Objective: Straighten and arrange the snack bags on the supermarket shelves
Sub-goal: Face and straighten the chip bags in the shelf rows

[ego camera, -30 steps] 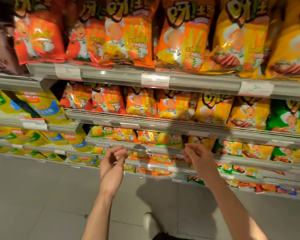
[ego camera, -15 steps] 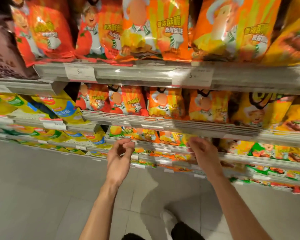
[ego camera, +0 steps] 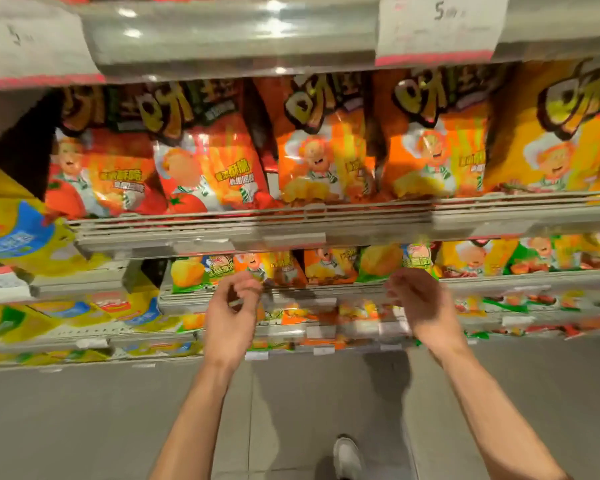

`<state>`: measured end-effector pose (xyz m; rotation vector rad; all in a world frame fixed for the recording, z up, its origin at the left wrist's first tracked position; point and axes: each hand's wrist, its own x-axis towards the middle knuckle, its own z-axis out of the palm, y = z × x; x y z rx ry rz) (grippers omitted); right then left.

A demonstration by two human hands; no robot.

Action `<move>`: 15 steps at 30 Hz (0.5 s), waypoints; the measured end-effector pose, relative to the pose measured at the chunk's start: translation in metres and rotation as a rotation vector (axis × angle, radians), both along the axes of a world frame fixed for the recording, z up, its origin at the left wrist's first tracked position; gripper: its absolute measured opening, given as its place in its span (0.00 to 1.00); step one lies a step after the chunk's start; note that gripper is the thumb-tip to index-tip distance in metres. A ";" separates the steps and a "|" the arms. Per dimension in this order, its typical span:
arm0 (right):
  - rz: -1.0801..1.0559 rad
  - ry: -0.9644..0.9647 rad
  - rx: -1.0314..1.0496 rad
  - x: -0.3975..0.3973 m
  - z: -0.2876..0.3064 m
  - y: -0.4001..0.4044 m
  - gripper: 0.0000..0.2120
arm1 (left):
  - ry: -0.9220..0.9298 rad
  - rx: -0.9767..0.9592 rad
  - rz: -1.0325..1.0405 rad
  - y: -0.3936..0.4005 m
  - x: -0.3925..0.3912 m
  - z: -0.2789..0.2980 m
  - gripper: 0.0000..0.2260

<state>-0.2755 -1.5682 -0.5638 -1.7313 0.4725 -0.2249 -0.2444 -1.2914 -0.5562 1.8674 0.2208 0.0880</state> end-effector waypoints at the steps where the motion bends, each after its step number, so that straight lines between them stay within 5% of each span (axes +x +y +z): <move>1: 0.013 0.001 -0.061 0.007 -0.010 -0.004 0.09 | -0.011 -0.004 0.002 0.003 0.007 -0.014 0.08; 5: -0.012 -0.100 -0.364 0.034 -0.044 -0.024 0.05 | -0.105 0.129 0.054 0.015 0.044 -0.068 0.17; 10: -0.160 -0.263 -0.782 0.064 -0.081 -0.052 0.22 | -0.207 0.288 0.117 0.017 0.082 -0.114 0.29; 15: -0.247 -0.287 -0.790 0.086 -0.114 -0.068 0.31 | -0.258 0.339 0.123 0.010 0.101 -0.133 0.28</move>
